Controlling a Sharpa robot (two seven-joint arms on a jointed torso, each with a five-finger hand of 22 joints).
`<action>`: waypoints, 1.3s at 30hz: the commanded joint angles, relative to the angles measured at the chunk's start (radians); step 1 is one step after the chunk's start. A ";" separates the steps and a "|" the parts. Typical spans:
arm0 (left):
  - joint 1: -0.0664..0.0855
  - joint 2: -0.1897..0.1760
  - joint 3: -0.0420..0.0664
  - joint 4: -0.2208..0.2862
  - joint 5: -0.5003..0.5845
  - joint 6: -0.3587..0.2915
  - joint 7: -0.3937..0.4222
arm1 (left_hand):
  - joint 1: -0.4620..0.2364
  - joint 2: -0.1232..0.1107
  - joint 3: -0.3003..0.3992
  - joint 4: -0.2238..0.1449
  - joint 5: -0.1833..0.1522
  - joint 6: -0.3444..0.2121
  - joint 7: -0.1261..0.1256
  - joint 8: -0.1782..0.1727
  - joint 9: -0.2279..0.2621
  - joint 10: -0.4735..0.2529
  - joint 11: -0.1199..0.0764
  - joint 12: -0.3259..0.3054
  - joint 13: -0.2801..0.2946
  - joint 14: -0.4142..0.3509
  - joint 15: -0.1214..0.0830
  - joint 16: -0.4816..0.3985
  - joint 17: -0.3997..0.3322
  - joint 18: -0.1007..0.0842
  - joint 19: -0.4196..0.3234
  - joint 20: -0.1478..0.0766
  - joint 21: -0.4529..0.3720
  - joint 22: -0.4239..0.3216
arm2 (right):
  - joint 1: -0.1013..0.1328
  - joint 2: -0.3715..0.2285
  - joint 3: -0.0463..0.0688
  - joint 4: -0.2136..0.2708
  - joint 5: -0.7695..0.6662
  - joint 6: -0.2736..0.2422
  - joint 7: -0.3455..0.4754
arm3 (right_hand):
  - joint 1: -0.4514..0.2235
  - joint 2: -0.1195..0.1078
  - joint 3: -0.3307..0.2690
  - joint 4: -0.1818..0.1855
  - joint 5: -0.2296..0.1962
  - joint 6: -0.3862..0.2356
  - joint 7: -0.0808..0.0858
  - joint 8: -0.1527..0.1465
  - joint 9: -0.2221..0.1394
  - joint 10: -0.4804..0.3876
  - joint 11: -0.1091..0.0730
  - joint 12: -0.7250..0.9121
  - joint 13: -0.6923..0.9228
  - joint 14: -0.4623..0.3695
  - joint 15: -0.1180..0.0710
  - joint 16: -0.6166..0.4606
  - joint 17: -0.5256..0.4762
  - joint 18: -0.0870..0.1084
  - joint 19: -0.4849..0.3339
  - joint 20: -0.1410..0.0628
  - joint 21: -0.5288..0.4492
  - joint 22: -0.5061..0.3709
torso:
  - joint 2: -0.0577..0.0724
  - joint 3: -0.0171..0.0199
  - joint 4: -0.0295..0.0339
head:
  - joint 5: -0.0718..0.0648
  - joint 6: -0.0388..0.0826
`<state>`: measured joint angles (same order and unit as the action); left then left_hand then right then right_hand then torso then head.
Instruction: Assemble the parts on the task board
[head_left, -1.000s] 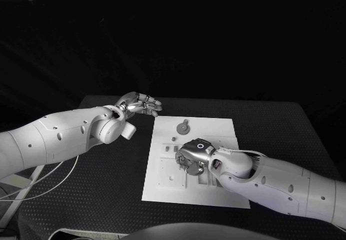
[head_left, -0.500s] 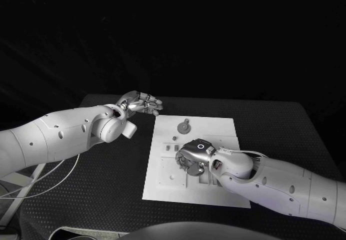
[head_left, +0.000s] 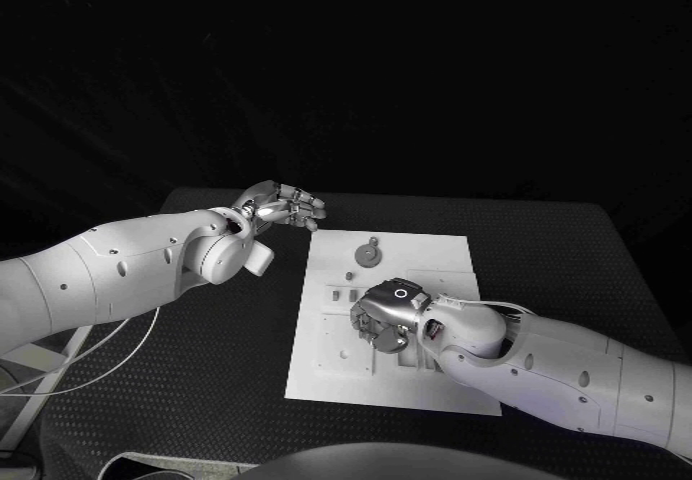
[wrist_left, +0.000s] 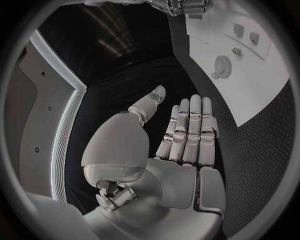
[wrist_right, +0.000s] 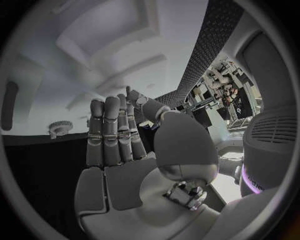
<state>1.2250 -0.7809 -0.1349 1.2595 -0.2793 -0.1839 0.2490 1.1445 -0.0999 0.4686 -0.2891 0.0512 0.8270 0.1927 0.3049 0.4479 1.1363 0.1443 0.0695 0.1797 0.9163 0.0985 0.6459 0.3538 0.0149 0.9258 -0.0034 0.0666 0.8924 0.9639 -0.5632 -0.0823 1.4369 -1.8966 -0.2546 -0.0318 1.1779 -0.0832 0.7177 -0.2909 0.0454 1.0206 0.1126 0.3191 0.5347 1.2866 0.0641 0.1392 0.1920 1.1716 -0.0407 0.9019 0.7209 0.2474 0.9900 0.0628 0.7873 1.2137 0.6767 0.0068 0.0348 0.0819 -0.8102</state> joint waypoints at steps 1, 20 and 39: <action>0.002 0.002 0.001 0.002 0.004 0.014 0.009 | -0.008 -0.002 -0.004 0.000 0.004 -0.007 0.002 0.002 -0.002 -0.009 -0.001 0.002 -0.001 0.007 0.001 -0.005 0.001 0.004 -0.001 0.004 0.000 -0.002 | -0.001 0.004 -0.001 -0.009 -0.009 0.025 -0.001 | 0.000 0.009 0.006 -0.002 0.003 0.006 0.002 0.006 0.001 0.008 0.002 -0.005 0.001 0.005 -0.002 -0.002 -0.001 0.014 0.003 -0.001 0.003 0.001 | 0.000 0.0000 -0.0011 | -0.001 0.001; 0.003 0.001 0.001 0.002 0.004 0.014 0.009 | -0.008 -0.001 -0.005 0.000 0.004 -0.007 0.002 0.002 -0.002 -0.009 -0.001 0.002 -0.002 0.007 0.001 -0.006 0.003 0.004 -0.001 0.004 0.000 -0.003 | -0.001 0.010 -0.008 -0.019 -0.025 0.005 -0.013 | 0.000 0.009 0.006 -0.002 0.003 0.005 0.002 0.006 0.002 0.007 0.002 -0.005 0.002 0.005 -0.002 -0.003 -0.002 0.014 0.003 -0.001 0.002 0.001 | 0.000 -0.0005 0.0011 | -0.004 0.001; 0.004 -0.001 0.001 0.004 0.004 0.013 0.008 | -0.007 -0.002 -0.005 -0.001 0.004 -0.008 0.002 0.003 -0.002 -0.010 -0.001 0.002 -0.002 0.007 0.001 -0.008 0.005 0.004 -0.001 0.004 0.000 -0.004 | -0.001 0.014 -0.019 -0.038 0.005 0.041 -0.011 | -0.034 -0.070 -0.021 0.002 0.003 -0.093 0.043 -0.047 -0.018 -0.053 0.025 -0.046 -0.009 -0.007 0.019 0.002 0.008 0.014 -0.005 0.003 0.005 0.008 | 0.000 -0.0003 0.0002 | -0.002 -0.002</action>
<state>1.2270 -0.7823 -0.1347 1.2608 -0.2793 -0.1825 0.2484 1.1445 -0.0999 0.4687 -0.2891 0.0512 0.8271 0.1927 0.3049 0.4479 1.1336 0.1416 0.0695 0.1790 0.9163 0.0985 0.6420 0.3576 0.0148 0.9257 -0.0034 0.0666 0.8899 0.9665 -0.5465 -0.0968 1.4057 -1.8951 -0.2377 -0.0346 1.1443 -0.1460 0.7022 -0.2868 0.0456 0.9346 0.1554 0.2744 0.5180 1.2430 0.0854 0.1031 0.1893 1.1639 -0.0263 0.9024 0.7288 0.2550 0.9895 0.0634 0.7853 1.2192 0.6766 0.0058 0.0346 0.0798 -0.8123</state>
